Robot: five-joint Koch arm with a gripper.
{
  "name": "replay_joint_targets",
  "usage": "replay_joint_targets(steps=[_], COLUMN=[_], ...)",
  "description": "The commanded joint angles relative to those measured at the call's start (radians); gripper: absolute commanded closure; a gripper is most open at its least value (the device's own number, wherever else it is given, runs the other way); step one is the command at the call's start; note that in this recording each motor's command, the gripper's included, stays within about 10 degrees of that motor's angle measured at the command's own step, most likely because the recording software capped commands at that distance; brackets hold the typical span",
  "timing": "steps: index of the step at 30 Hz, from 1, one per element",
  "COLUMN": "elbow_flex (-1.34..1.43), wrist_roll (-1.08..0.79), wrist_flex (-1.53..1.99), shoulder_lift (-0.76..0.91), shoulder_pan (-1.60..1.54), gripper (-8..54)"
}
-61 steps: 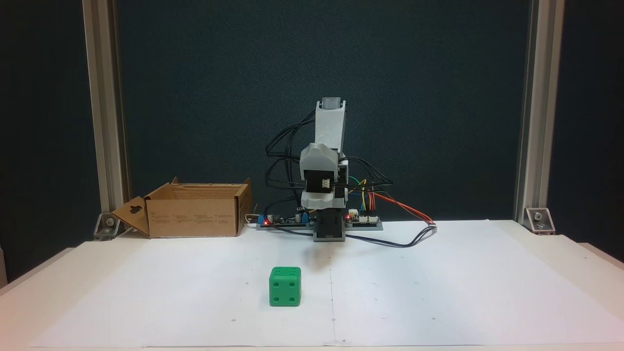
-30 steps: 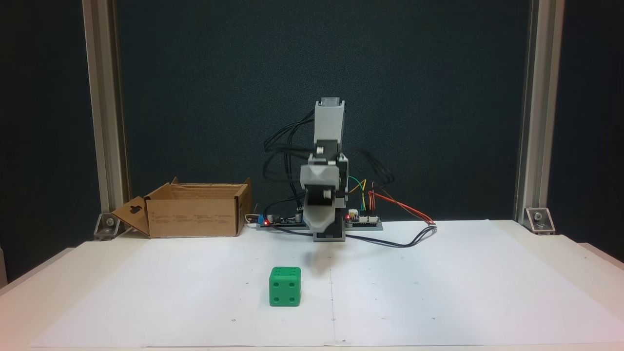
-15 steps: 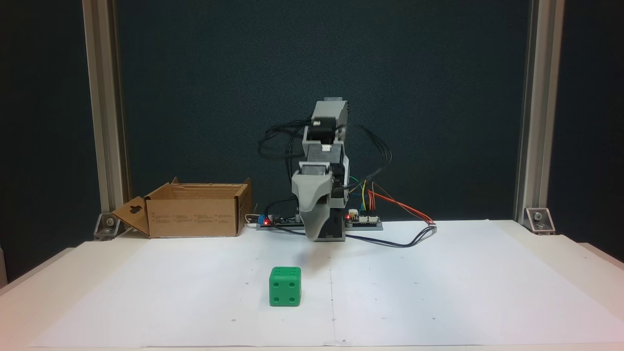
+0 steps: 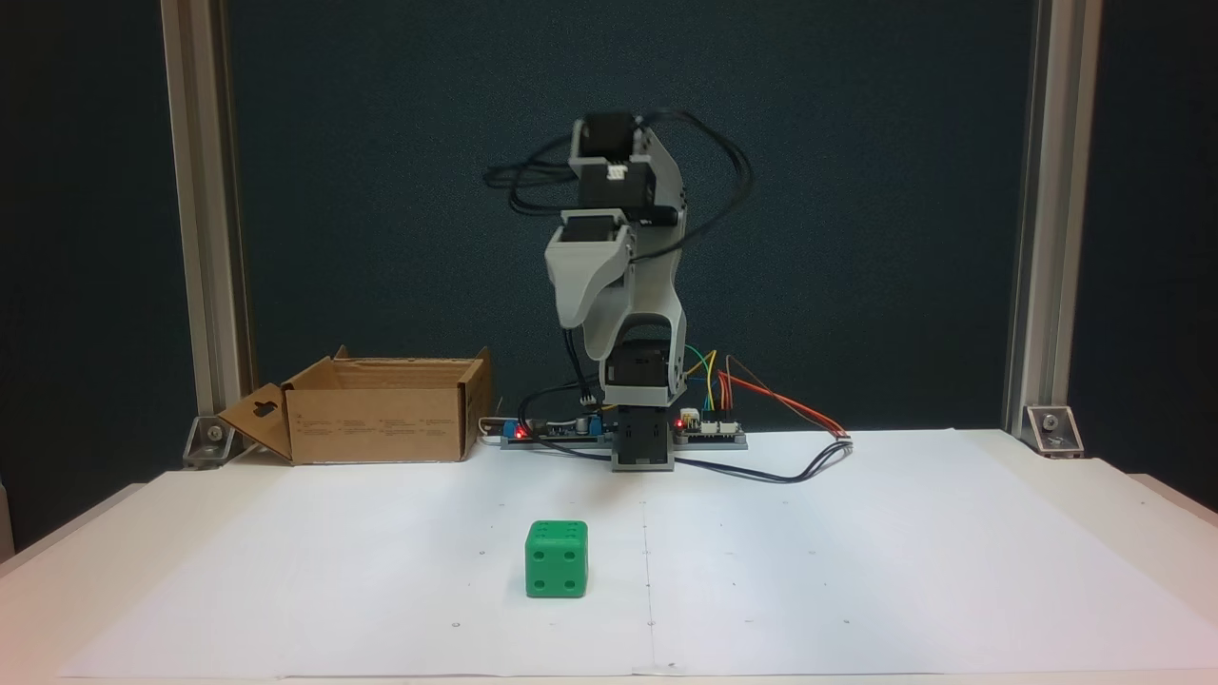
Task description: Grasp a green dice and put it in the bin.
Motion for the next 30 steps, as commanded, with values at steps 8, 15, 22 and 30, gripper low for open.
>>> replay_joint_targets(steps=[8,15,22,30], elbow_flex=[-0.328,-0.48,-0.563,-0.618], wrist_roll=[0.011,-0.176,-0.261,-0.259], wrist_flex=[0.107,0.184,0.262,0.295], shoulder_lift=[-0.245,-0.371,-0.428,-0.509], shoulder_pan=[0.032,0.031,0.025,0.028], gripper=[1.7,1.5,1.5,1.4])
